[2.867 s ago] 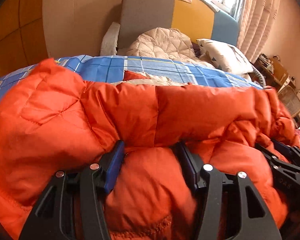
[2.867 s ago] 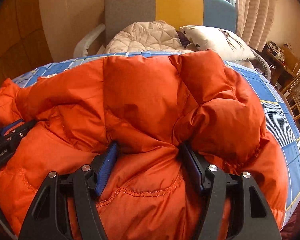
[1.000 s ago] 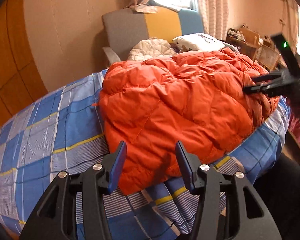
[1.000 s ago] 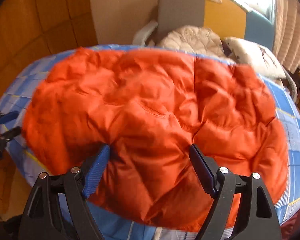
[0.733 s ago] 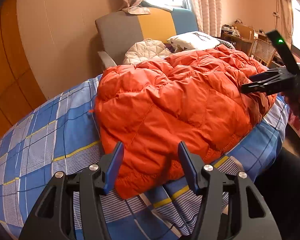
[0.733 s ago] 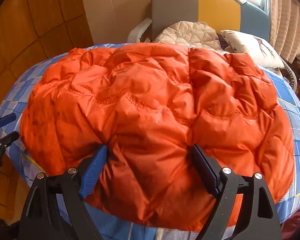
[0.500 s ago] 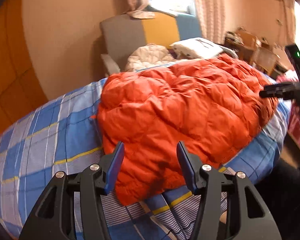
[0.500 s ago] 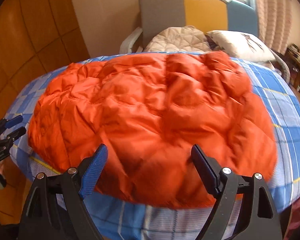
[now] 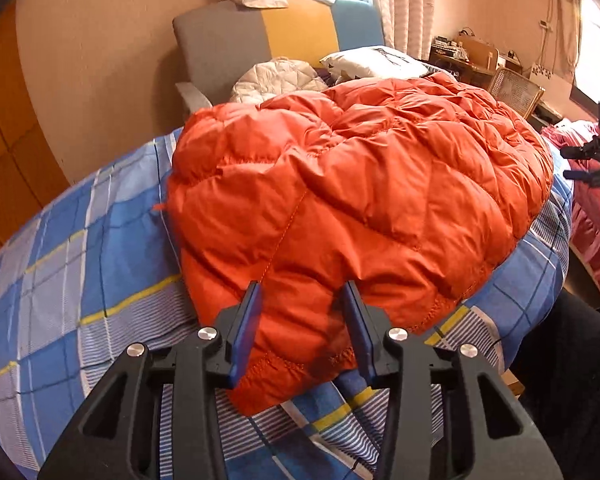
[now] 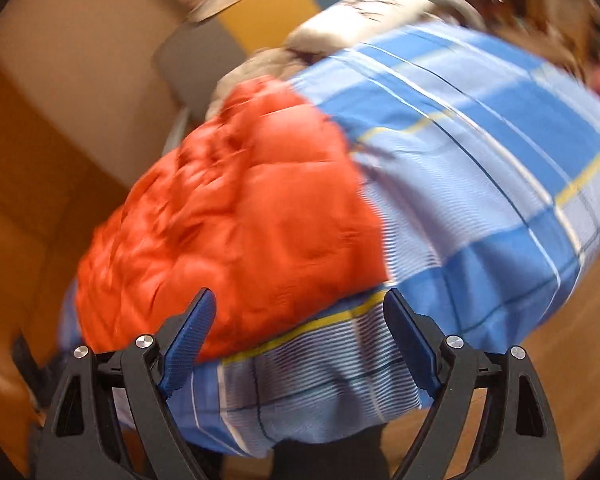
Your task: Fold large clothes
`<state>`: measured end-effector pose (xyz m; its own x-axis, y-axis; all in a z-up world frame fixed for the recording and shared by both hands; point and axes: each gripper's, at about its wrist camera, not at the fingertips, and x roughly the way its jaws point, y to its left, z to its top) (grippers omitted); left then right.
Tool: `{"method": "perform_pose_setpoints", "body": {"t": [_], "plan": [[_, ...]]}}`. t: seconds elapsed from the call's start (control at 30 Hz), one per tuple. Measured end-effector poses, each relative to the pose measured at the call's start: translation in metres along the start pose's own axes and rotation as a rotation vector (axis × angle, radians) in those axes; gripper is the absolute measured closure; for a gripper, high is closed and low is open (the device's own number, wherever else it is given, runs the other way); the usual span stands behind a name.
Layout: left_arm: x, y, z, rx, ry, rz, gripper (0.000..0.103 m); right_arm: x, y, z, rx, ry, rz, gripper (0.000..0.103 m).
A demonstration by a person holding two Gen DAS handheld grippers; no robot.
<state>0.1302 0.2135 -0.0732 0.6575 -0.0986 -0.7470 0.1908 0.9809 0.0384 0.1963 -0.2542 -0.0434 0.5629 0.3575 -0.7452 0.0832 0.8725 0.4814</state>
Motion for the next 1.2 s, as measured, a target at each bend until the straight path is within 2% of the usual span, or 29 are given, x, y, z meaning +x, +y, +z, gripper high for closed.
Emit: {"method": "perform_pose_setpoints", "body": {"t": [0.23,0.4,0.6,0.67,0.77,1.03,1.2], "plan": [[0.012,0.006,0.0,-0.009,0.039,-0.031,0.062,0.042,-0.024,0.017,0.168,0.039,0.125,0.018],[0.021,0.007,0.002,0.035,0.076,-0.054,0.062,0.063,-0.028,0.028,0.233,0.044,0.18,0.018],[0.03,0.002,0.003,0.117,0.11,-0.073,0.062,0.08,-0.027,0.037,0.256,0.074,0.244,0.038],[0.032,-0.002,0.003,0.14,0.115,-0.07,0.063,0.082,-0.026,0.041,0.247,0.076,0.248,0.059],[0.035,-0.005,0.003,0.153,0.121,-0.069,0.064,0.076,-0.015,0.045,0.206,0.058,0.251,0.075],[0.034,-0.008,0.003,0.156,0.12,-0.069,0.066,0.06,-0.002,0.048,0.168,0.02,0.258,0.081],[0.034,-0.012,0.003,0.158,0.117,-0.068,0.068,0.031,0.024,0.049,0.071,-0.03,0.3,0.083]]}}
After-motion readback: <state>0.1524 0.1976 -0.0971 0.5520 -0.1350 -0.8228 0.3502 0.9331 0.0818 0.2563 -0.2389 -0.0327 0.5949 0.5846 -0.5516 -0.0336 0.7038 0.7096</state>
